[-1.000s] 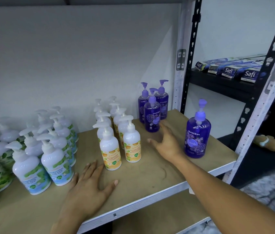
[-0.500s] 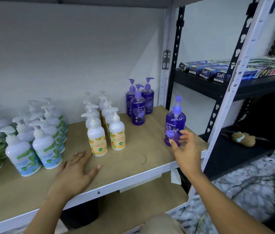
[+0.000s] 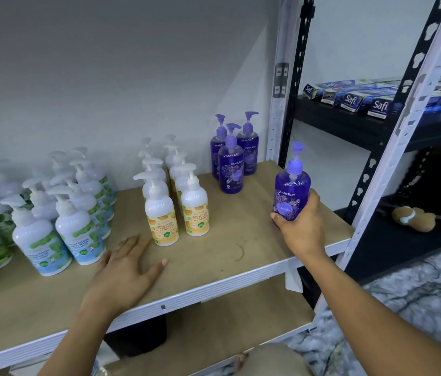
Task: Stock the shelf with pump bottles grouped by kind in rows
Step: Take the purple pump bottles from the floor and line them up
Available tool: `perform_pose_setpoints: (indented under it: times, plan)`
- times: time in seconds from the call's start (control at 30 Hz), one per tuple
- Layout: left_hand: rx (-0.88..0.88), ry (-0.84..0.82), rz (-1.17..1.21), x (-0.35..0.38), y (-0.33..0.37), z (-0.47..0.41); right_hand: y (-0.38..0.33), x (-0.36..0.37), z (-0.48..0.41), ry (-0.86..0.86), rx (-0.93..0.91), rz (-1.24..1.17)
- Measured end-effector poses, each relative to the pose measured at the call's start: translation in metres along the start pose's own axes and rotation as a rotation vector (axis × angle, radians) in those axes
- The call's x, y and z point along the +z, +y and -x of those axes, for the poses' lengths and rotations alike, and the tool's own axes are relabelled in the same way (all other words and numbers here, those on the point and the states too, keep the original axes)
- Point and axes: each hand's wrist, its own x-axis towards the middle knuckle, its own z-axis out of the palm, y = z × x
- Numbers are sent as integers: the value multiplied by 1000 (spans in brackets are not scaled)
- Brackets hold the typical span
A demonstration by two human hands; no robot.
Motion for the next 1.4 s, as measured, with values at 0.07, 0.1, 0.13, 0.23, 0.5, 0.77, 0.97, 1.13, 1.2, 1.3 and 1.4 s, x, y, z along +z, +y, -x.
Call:
perform_pose_setpoints:
  times: [0.07, 0.1, 0.13, 0.23, 0.5, 0.77, 0.97, 1.13, 1.2, 1.3, 1.4]
  plan:
    - [-3, -7, -10, 0, 1, 0, -1, 1, -6, -35, 1, 5]
    - [-2, -7, -12, 0, 1, -1, -1, 2, -10, -53, -2, 6]
    - [1, -7, -14, 0, 2, -1, -1, 4, -15, -69, -5, 4]
    - [3, -13, -18, 1, 1, -1, -3, 18, -34, -106, -19, -2]
    - [0, -3, -19, 2, -1, -5, -12, 63, -93, -148, 6, -28]
    - [-7, 4, -24, 6, -4, -9, 9, 93, -116, -146, 30, -101]
    - [-11, -5, -42, 6, -4, -11, 18, 104, -123, -146, 25, -136]
    - [-11, -8, -48, 7, -4, -11, 22, 104, -124, -100, -4, -67]
    - [-11, -11, -50, 6, -3, -11, 23, 104, -123, -89, -23, -80]
    - [-16, -14, -56, 4, -2, -11, 24, 103, -119, -86, -29, -161]
    - [-18, -18, -63, 4, -1, -11, 23, 101, -117, -74, 25, -220]
